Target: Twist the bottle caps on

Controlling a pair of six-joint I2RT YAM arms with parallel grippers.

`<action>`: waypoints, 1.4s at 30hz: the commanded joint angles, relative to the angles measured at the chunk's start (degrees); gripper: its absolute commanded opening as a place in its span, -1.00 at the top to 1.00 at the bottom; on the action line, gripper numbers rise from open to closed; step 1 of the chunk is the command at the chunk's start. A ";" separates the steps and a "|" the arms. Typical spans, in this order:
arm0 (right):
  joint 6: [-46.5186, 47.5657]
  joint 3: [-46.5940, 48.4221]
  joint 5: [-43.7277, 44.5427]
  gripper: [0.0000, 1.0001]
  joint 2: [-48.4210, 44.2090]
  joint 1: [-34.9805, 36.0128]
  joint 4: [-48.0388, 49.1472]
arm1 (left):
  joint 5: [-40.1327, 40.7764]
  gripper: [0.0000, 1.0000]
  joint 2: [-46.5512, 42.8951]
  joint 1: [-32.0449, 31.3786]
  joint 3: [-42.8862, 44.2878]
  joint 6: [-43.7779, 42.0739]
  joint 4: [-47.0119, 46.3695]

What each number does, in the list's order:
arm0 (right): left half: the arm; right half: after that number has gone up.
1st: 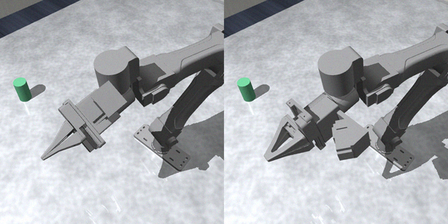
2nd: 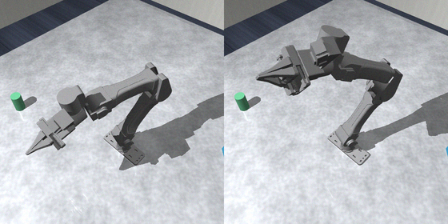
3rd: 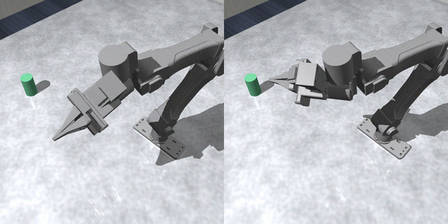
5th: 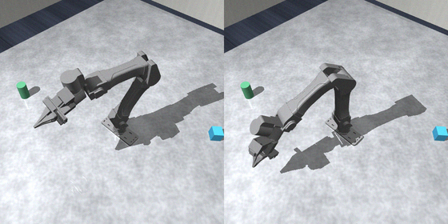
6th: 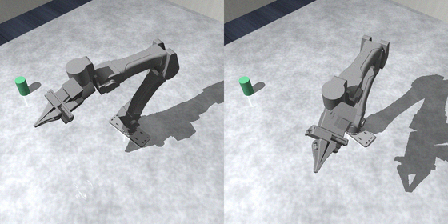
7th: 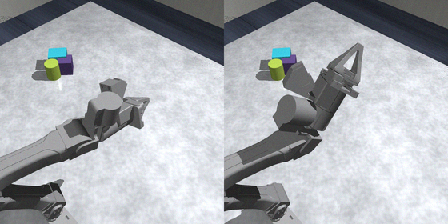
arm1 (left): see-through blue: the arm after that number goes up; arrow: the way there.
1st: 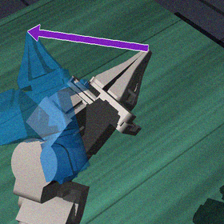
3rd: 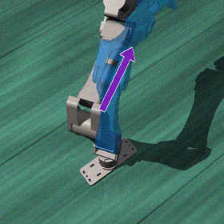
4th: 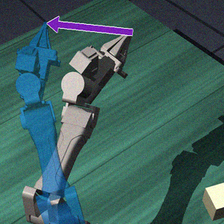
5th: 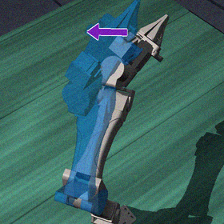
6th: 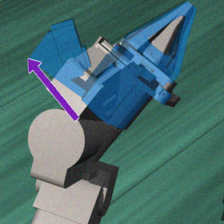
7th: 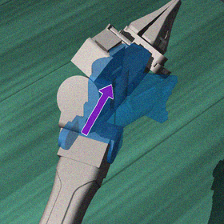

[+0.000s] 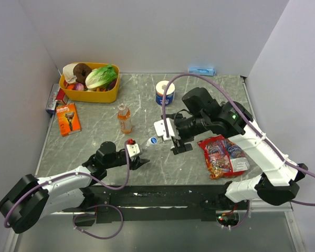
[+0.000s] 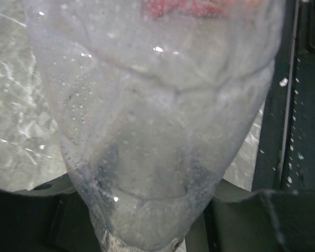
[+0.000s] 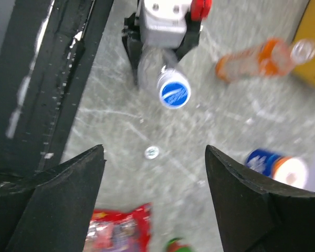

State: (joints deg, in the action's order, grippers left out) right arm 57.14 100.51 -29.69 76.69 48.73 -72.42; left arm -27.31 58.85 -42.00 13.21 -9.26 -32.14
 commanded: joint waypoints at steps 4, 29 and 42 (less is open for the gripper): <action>11.66 0.83 -3.00 -0.57 2.50 2.68 3.43 | -5.82 0.98 0.12 -0.10 3.40 -4.45 2.43; 18.09 -0.40 -3.88 -0.13 7.60 5.50 0.62 | -8.02 0.98 1.53 -0.10 6.03 -6.56 3.75; 16.86 -0.84 -2.65 0.15 9.01 5.41 0.53 | -7.58 0.98 1.53 -0.19 5.42 -6.04 1.73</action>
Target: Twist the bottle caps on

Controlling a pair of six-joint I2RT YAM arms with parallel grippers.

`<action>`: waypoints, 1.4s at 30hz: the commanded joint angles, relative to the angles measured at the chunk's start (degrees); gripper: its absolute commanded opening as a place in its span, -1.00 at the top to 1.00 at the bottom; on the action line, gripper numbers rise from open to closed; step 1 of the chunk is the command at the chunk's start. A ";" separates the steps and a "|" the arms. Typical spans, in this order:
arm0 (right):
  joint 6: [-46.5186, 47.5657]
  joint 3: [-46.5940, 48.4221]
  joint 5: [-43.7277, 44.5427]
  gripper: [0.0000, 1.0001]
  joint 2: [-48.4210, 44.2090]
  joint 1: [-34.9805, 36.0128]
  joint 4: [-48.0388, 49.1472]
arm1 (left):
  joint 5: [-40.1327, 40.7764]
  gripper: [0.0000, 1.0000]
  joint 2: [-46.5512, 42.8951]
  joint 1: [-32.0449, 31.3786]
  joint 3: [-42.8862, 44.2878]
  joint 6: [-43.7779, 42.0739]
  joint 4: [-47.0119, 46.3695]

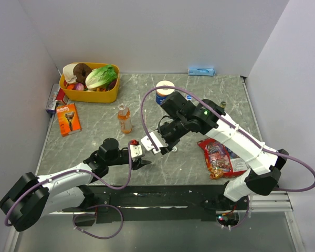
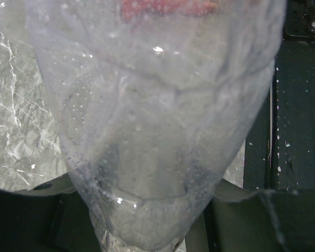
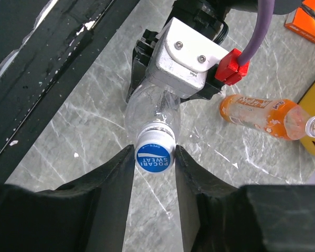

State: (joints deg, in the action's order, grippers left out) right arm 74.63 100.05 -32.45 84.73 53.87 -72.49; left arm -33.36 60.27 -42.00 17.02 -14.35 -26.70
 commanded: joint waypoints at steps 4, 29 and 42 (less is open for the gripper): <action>-0.98 -0.91 0.45 0.14 0.97 0.27 0.68 | -1.27 0.98 0.02 -0.10 1.35 -0.68 -4.24; -16.93 1.90 0.54 0.54 6.14 -2.71 3.40 | 3.91 0.98 -1.03 -0.19 1.18 1.68 -10.81; -62.74 20.45 4.93 1.00 24.51 -7.54 -2.04 | 27.55 0.98 1.34 -1.33 5.57 9.16 -15.84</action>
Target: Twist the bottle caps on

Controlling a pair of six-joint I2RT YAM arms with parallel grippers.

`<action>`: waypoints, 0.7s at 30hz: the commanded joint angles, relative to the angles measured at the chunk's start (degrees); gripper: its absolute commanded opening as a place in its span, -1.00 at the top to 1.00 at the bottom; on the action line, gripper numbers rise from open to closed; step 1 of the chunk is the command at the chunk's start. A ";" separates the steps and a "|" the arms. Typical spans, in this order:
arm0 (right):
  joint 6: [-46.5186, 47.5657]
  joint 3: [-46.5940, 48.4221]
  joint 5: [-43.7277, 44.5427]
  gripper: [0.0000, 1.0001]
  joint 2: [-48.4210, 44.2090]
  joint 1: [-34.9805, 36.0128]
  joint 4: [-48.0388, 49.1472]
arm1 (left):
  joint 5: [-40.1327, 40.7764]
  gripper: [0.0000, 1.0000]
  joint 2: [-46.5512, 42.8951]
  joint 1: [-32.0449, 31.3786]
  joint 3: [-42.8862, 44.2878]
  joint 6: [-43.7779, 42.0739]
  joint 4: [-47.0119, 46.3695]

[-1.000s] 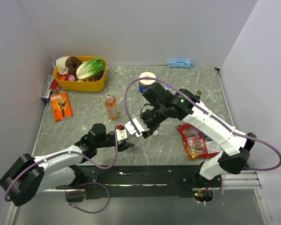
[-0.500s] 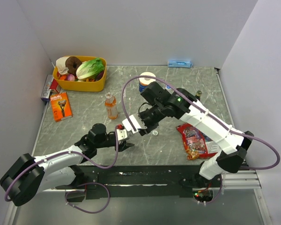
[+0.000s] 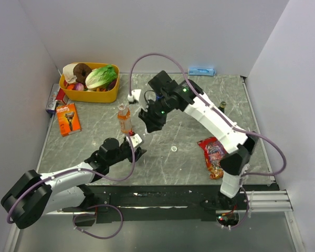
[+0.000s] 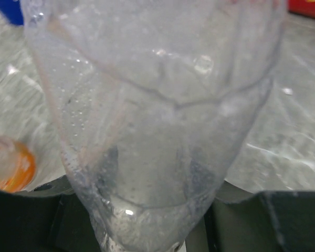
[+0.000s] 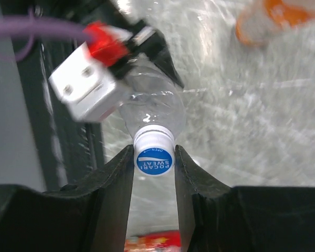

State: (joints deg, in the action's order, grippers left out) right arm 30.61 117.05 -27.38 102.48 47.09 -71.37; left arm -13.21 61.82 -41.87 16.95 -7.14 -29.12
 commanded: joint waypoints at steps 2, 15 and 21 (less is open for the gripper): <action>-25.67 1.69 -0.39 1.00 6.51 -1.65 -1.84 | 11.36 0.98 -0.04 -1.55 5.55 2.30 -13.33; -26.93 14.48 -5.75 -0.44 10.02 -6.92 -1.75 | 13.59 0.98 0.94 -1.55 5.02 3.53 -2.26; -18.58 17.70 -14.18 -0.61 5.11 -13.68 0.35 | -0.13 0.98 2.51 -1.46 6.69 1.16 3.71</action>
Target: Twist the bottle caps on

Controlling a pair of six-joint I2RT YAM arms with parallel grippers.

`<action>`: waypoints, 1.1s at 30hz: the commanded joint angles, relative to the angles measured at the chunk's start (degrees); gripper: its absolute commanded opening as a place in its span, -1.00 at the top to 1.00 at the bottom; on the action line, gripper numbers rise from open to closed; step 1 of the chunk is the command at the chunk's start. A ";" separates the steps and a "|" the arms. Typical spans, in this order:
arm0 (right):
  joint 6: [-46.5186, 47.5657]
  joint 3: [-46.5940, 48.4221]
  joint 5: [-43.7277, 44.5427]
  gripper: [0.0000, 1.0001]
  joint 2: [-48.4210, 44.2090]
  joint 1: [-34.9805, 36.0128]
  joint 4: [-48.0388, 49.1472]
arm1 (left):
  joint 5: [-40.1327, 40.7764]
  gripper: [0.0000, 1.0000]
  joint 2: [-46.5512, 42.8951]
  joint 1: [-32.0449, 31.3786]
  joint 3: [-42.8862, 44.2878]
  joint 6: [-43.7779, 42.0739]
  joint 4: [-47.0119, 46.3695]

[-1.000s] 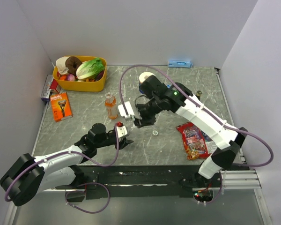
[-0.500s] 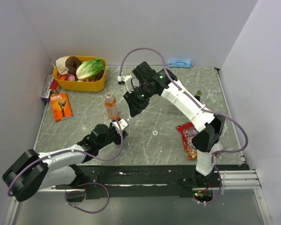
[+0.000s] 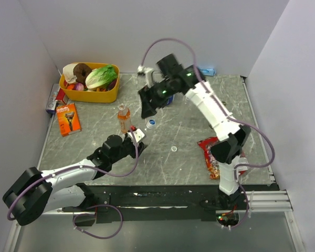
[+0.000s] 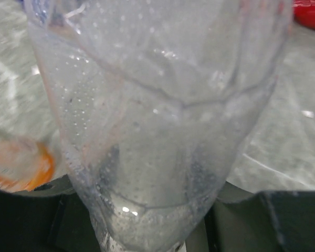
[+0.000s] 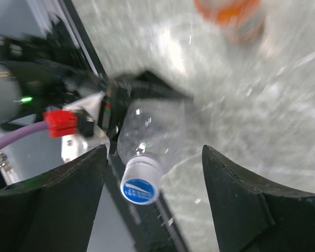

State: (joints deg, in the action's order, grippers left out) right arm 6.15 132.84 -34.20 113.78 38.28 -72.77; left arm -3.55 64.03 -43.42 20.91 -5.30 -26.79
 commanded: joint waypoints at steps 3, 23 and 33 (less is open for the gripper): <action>17.88 -7.10 -14.22 -0.61 -13.38 -5.41 2.38 | -18.14 0.98 -0.04 0.18 3.44 -4.45 4.97; 72.42 -42.92 -3.86 -0.47 -38.63 9.35 6.94 | -32.04 0.98 -2.77 1.05 8.98 -20.63 18.79; 74.70 -42.75 -4.39 -0.11 -36.88 10.41 5.54 | -31.96 0.98 -2.68 1.06 9.33 -20.80 18.44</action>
State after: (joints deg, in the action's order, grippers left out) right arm 78.76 89.69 -38.24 76.05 48.10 -67.29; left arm -33.36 62.41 -42.57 27.83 -24.82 -7.29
